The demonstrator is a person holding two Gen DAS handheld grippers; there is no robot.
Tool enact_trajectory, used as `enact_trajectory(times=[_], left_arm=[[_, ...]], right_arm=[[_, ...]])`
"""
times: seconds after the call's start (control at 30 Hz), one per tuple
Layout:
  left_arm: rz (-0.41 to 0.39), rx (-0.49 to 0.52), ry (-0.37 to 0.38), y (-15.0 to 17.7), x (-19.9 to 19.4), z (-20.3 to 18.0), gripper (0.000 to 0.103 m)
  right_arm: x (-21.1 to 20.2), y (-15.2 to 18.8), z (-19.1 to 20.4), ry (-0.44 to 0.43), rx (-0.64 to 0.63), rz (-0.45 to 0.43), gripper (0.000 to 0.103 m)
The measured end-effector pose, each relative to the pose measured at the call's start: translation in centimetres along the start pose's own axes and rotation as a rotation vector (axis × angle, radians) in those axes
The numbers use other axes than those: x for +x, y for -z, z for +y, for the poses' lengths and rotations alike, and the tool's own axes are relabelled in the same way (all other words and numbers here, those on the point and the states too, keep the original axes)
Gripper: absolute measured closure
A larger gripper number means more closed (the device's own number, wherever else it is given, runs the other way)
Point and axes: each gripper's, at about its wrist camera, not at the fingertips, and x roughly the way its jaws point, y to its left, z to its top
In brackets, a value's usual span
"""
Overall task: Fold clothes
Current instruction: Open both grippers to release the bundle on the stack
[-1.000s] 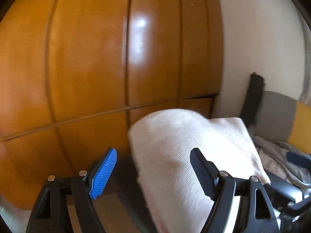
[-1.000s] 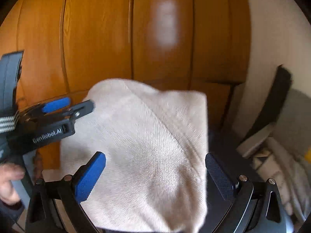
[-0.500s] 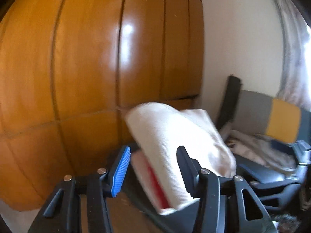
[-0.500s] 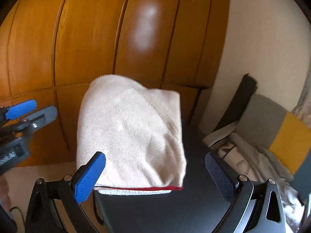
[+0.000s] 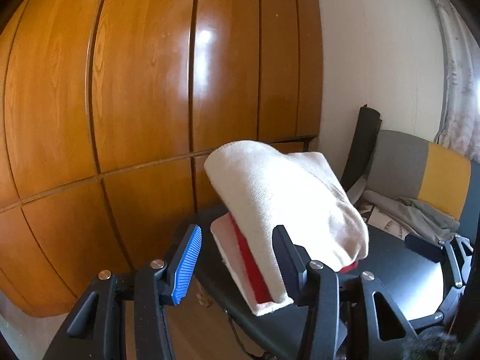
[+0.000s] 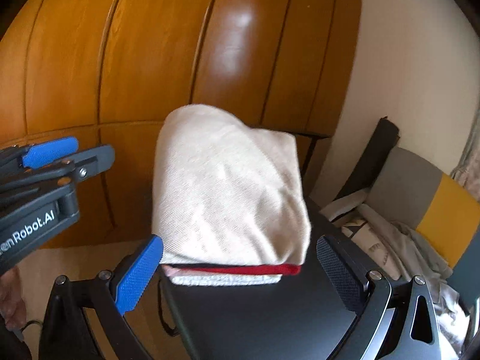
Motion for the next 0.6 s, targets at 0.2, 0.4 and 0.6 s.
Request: enact_trajectory(times=[0.2,0.4,0.6], left_arm=[[0.036,0.009,-0.001,0.4,0.3,0.0,0.053],[0.075,-0.005,0.001,0.9,0.8,-0.1,0.053],[0.043,0.023,-0.005,0.9,0.3,-0.9,0.056]], right_arm=[[1.5,0.3,0.2,-0.024,0.012,0.017,0.0],[1.3,0.8,0.1,-0.027,0.016,0.017,0.0],[0.6,1.4,-0.5,-0.048,0.051,0.023,0.0]])
